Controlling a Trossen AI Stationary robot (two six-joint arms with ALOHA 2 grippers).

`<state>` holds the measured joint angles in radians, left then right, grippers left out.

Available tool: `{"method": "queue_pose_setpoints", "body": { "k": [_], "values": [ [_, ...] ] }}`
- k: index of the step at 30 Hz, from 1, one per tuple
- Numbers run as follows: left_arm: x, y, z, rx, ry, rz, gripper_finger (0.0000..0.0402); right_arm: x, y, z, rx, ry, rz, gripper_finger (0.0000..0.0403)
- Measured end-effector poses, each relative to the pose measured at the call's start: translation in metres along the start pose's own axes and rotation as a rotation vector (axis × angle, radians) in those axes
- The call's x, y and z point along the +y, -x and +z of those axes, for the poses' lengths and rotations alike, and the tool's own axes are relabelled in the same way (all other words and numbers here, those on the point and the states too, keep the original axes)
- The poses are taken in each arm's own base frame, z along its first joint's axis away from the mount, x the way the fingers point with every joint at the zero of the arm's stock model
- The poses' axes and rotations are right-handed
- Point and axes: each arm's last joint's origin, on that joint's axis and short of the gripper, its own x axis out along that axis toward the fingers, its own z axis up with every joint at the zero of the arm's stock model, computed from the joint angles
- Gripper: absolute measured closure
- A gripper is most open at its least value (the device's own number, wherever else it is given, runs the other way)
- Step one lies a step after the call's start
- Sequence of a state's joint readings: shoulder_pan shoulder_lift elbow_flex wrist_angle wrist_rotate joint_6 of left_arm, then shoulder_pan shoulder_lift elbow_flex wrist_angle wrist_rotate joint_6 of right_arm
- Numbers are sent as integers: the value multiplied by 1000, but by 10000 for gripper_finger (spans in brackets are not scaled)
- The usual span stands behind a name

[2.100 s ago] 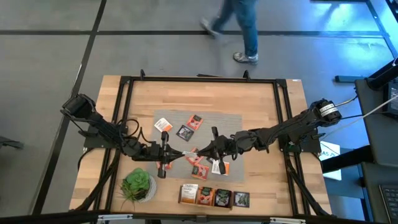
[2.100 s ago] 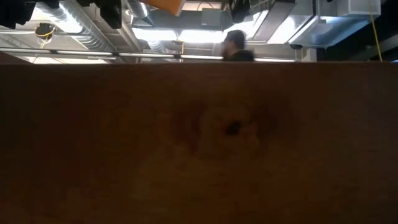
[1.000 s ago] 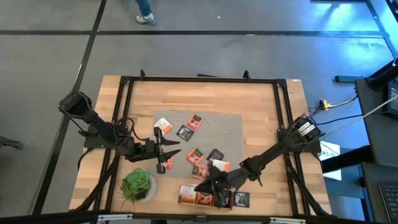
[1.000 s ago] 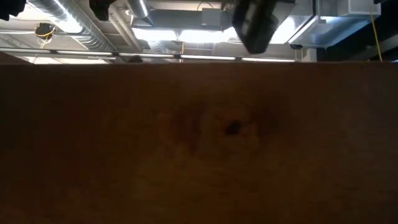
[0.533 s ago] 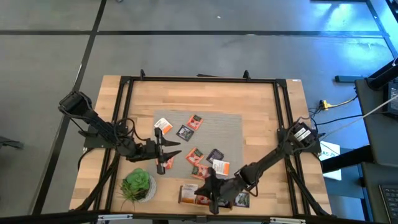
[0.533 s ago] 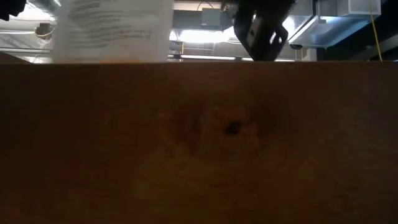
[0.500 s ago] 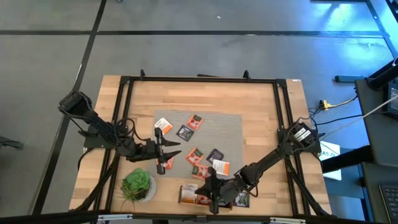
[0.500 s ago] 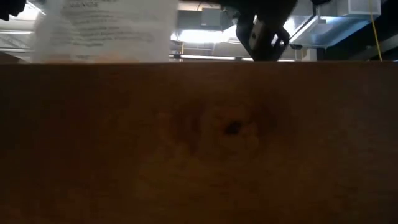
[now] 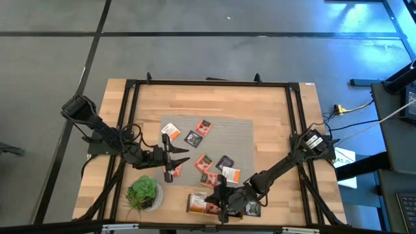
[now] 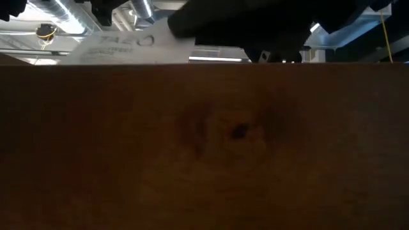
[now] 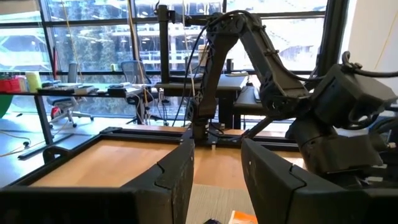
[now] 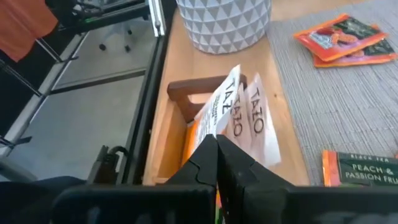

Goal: Pick & Place Tea
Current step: Put the white and orange tea bag into the left section of the wooden organizer

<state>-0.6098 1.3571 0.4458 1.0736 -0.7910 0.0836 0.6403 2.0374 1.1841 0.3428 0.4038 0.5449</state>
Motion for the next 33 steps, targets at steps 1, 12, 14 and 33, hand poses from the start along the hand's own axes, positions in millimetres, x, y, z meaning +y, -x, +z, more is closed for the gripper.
{"method": "queue_pose_setpoints", "body": {
  "k": [1,12,14,33],
  "values": [
    [0,0,0,1,10,0,270,0,0,-1,3,2,-1,398],
    [0,-1,-1,6,31,-4,273,-5,4,6,38,81,-6,295],
    [2,-2,-2,14,41,0,274,-6,13,17,60,114,4,280],
    [46,-97,-50,320,82,-223,274,-114,119,12,204,-17,-172,265]
  ]
}}
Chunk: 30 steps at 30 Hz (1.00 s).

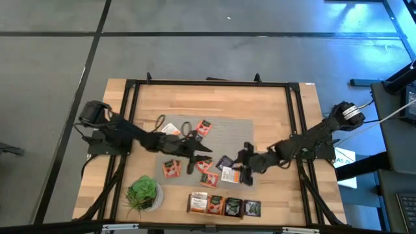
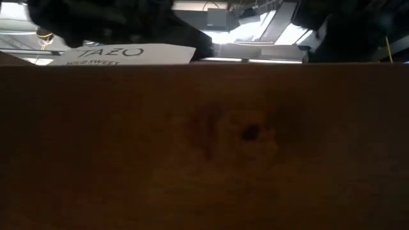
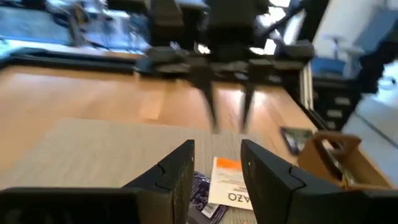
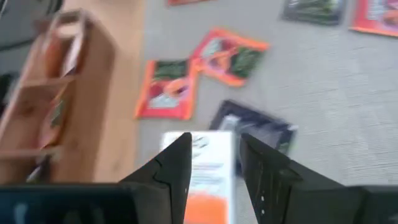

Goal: Pick & Place Tea
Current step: Put the white and orange tea bag into the left section of the wooden organizer

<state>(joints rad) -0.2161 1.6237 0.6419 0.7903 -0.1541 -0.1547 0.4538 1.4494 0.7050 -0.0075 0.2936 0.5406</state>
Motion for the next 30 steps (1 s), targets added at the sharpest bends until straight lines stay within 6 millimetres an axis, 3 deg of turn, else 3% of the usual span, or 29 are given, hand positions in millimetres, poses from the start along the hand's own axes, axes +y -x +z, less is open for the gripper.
{"method": "queue_pose_setpoints", "body": {
  "k": [5,11,22,30],
  "values": [
    [16,-32,-4,139,-34,-49,274,-28,-8,-8,27,-50,-66,265],
    [31,-59,-16,229,-17,-91,274,-44,-12,-10,48,-99,-14,265],
    [43,-78,-51,337,6,-125,274,-52,-14,-2,-50,-126,-91,264],
    [32,-79,-62,363,-48,-163,274,-50,-14,-2,-33,-99,-51,265]
  ]
}}
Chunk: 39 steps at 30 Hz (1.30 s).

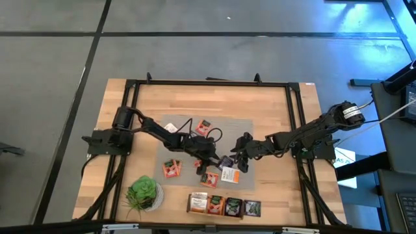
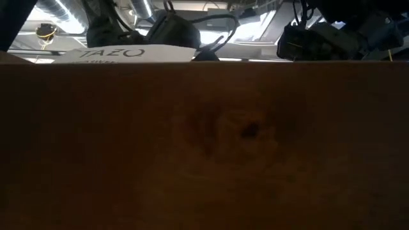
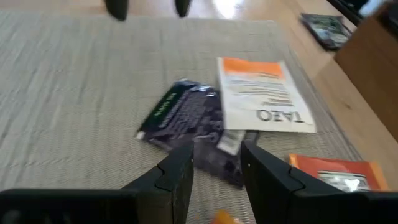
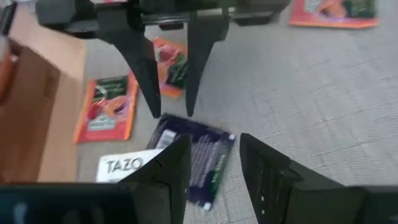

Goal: Pick & Place Tea
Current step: Put the white and orange tea bag into the left section of the wooden organizer

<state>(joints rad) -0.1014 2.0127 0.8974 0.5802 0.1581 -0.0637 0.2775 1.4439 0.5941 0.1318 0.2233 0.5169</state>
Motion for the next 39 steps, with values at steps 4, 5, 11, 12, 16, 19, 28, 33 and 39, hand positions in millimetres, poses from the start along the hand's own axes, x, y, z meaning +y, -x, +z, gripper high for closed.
{"method": "queue_pose_setpoints", "body": {
  "k": [4,5,11,12,16,19,28,33,39],
  "values": [
    [-9,-1,2,-29,-50,-23,274,1,-5,-6,54,16,39,265],
    [-11,-1,3,-39,-54,-27,274,2,-8,-8,65,28,53,265],
    [-14,-2,3,-38,-58,-24,274,8,-30,-18,81,69,142,265],
    [-14,-2,3,-37,-57,-24,274,9,-33,-20,87,67,169,265],
    [-13,-2,3,-36,-50,-22,274,12,-41,-26,122,62,249,265],
    [-13,-2,3,-39,-49,-23,274,14,-44,-33,147,112,262,265],
    [-12,-2,3,-41,-48,6,274,21,-54,-49,116,329,172,265],
    [-11,-2,3,-42,-72,40,274,17,-55,-49,56,339,7,265],
    [-11,-2,3,-43,-73,49,274,10,-56,-47,14,275,-114,265]
  ]
}}
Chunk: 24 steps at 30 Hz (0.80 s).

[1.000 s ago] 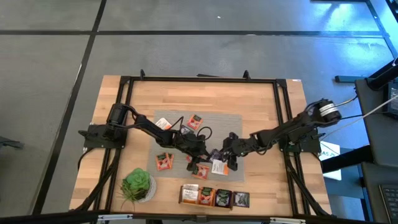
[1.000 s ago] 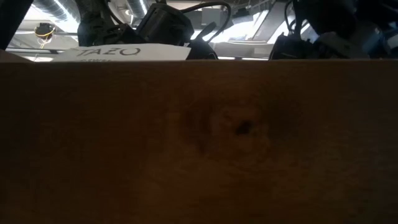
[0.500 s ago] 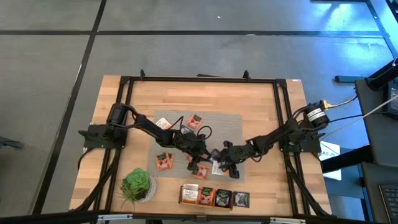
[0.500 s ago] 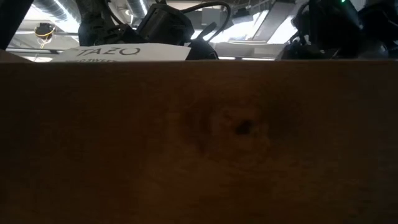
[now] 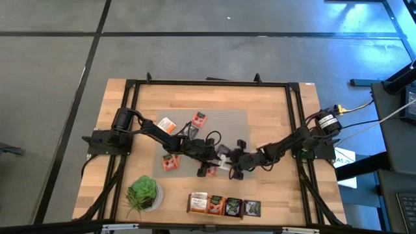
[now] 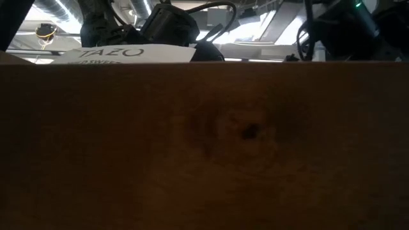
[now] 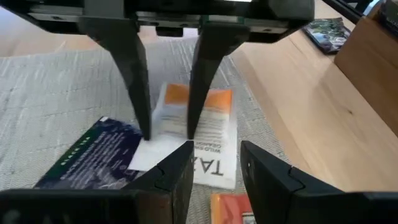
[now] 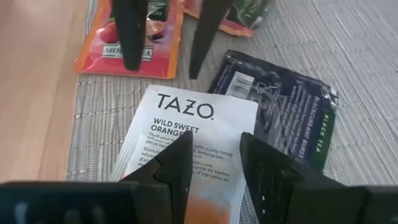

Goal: Pick & Place Tea
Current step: Put the white and orange tea bag into the left section of the wooden organizer

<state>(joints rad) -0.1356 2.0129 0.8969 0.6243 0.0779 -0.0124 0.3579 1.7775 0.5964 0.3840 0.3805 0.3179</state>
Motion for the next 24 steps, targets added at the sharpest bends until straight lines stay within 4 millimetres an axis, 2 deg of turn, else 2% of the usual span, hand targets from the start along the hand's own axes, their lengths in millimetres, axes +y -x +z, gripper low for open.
{"method": "queue_pose_setpoints", "body": {
  "k": [6,13,20,24],
  "values": [
    [2,0,0,-1,45,68,274,-5,-2,1,2,-128,-10,265],
    [13,1,-1,-4,300,69,274,-5,-2,2,-11,-140,-6,265],
    [16,1,-1,-1,312,43,274,-5,-3,7,-65,-157,-30,265],
    [15,1,-1,-1,329,42,274,-2,-2,16,-93,-123,-21,265]
  ]
}}
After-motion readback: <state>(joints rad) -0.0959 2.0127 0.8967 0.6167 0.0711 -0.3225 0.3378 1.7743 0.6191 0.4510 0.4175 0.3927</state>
